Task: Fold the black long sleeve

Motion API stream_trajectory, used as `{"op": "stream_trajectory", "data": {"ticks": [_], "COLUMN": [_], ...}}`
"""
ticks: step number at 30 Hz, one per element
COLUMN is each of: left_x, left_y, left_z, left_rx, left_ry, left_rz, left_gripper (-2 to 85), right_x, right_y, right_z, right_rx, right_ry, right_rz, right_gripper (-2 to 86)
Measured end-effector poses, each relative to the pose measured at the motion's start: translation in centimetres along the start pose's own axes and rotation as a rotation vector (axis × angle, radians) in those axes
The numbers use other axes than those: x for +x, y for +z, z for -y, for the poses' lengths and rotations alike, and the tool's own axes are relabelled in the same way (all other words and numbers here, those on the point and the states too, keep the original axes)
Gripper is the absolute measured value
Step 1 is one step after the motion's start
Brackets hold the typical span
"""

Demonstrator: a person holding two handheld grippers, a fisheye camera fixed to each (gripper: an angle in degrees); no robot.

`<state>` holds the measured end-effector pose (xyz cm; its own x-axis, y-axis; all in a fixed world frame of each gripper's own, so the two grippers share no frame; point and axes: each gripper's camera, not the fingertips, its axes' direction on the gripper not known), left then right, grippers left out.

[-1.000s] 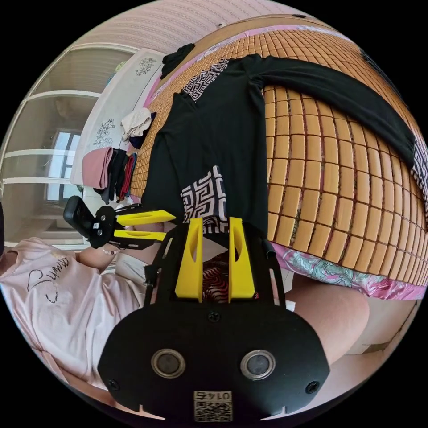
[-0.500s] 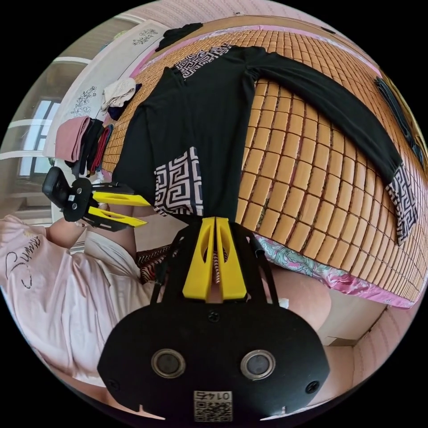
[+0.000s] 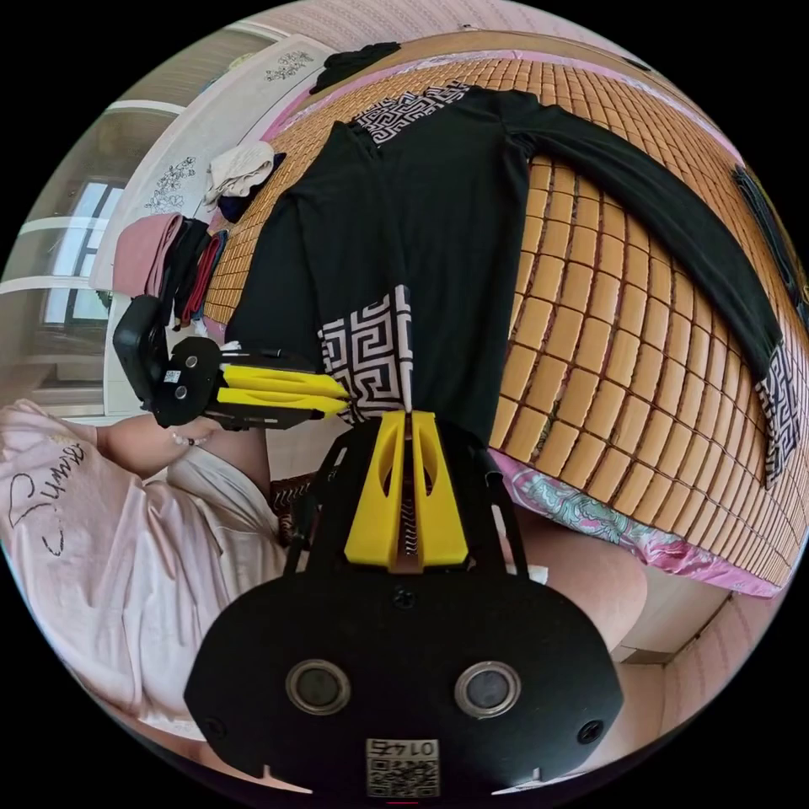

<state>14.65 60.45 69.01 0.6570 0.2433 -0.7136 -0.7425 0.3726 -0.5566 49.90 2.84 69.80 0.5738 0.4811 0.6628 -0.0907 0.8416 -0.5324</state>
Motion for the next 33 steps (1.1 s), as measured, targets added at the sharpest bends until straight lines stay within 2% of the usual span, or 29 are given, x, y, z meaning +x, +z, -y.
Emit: {"op": "stream_trajectory", "data": {"ticks": [4, 9, 11, 14, 18, 22, 26, 28, 31, 33], "left_x": [-0.1, 1.0, 1.7, 2.6, 3.0, 1.7, 0.2, 0.0, 0.2, 0.4], "left_y": [-1.3, -2.1, -2.2, -1.7, -1.1, -1.7, -2.1, -2.1, -1.8, -1.3], "left_z": [-0.9, -0.5, 0.2, 1.8, 4.9, 9.6, 14.7, 18.2, 22.8, 25.5], "left_rx": [0.024, 0.016, 0.022, 0.011, -0.029, -0.036, -0.026, 0.002, 0.031, 0.043], "left_ry": [0.083, 0.149, 0.167, 0.198, 0.257, 0.293, 0.287, 0.284, 0.273, 0.268], "left_rz": [-0.052, -0.124, -0.149, -0.172, -0.107, -0.046, 0.051, 0.204, 0.24, 0.22], "left_gripper": [2.5, 4.5, 4.8, 4.7, 4.9, 4.9, 4.8, 4.5, 4.8, 5.1], "right_x": [0.4, 0.6, 1.2, 2.6, 5.9, 9.4, 13.2, 14.9, 16.3, 16.1], "right_y": [0.4, -0.6, -1.7, -5.0, -8.3, -10.2, -9.8, -9.3, -8.6, -8.9], "right_z": [-0.8, -2.2, -2.8, -4.8, -8.6, -12.8, -14.5, -15.7, -16.5, -17.2], "right_rx": [-0.062, -0.037, 0.02, 0.245, 0.523, 0.8, 0.851, 0.835, 0.781, 0.796], "right_ry": [0.023, 0.023, 0.059, 0.138, 0.313, 0.601, 0.784, 0.86, 0.873, 0.873], "right_rz": [-0.036, -0.027, -0.035, -0.08, -0.288, -0.552, -0.597, -0.569, -0.481, -0.504], "right_gripper": [1.7, 4.5, 5.9, 6.4, 12.1, 15.2, 17.3, 17.6, 16.3, 14.1]}}
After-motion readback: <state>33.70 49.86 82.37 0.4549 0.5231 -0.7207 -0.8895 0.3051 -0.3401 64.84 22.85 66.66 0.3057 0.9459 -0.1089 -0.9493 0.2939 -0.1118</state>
